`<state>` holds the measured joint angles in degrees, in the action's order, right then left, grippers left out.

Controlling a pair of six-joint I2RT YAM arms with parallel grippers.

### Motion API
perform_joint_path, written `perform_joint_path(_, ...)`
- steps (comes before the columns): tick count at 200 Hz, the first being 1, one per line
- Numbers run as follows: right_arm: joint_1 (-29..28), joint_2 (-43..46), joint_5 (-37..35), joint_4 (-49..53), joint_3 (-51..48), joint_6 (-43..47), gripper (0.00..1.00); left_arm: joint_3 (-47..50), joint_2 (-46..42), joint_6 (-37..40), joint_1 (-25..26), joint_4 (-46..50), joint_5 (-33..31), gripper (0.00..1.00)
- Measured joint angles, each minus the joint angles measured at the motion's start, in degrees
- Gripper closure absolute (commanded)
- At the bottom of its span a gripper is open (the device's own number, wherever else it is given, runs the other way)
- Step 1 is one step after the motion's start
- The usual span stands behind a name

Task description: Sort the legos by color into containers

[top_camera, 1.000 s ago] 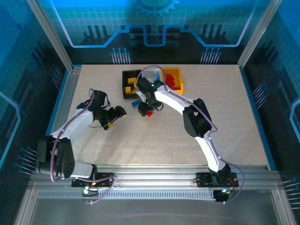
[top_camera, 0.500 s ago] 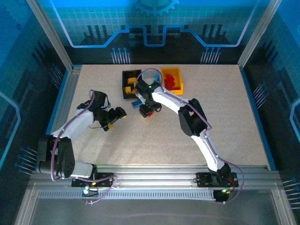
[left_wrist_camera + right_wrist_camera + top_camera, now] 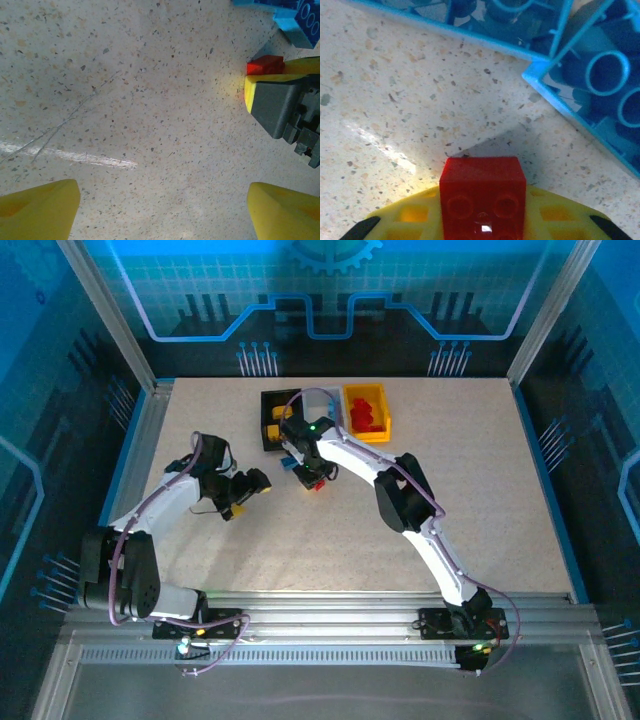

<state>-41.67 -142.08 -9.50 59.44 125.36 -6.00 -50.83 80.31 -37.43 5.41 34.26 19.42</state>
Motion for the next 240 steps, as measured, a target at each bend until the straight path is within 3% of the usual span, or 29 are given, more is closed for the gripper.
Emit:
perform_joint_path(11, 0.0, 0.3, 0.0, -0.3, -0.4, 0.3, 0.83, 0.2, 0.0, 0.0, 0.0, -0.2, 0.0, 0.13)
perform_joint_path(46, 0.3, 3.7, 1.5, -2.6, -6.2, -1.2, 0.82, 0.6, 0.0, -0.1, 0.0, -0.3, 0.0, 0.13)
perform_joint_path(76, 3.1, 10.1, 8.8, -4.7, -14.4, -5.5, 0.82, 0.6, 0.7, -0.2, 0.0, -0.8, 0.2, 0.13)
perform_joint_path(102, 10.6, 18.6, 19.5, -10.6, -22.9, -12.3, 0.82, 0.6, 2.2, -0.2, 0.1, -1.7, 0.6, 0.13)
perform_joint_path(144, 28.8, 27.8, 34.1, -24.6, -32.9, -29.3, 0.80, -1.1, 4.9, -0.1, 2.0, -2.1, 1.0, 0.13)
perform_joint_path(168, 33.1, 27.8, 35.5, -26.5, -32.0, -34.9, 0.80, -2.6, 6.0, -0.1, 3.3, -2.9, 1.4, 0.13)
perform_joint_path(240, 33.9, 17.6, 33.6, -23.5, -13.5, -43.1, 0.79, -3.5, 7.1, 0.3, 4.0, -3.1, 2.6, 0.12)
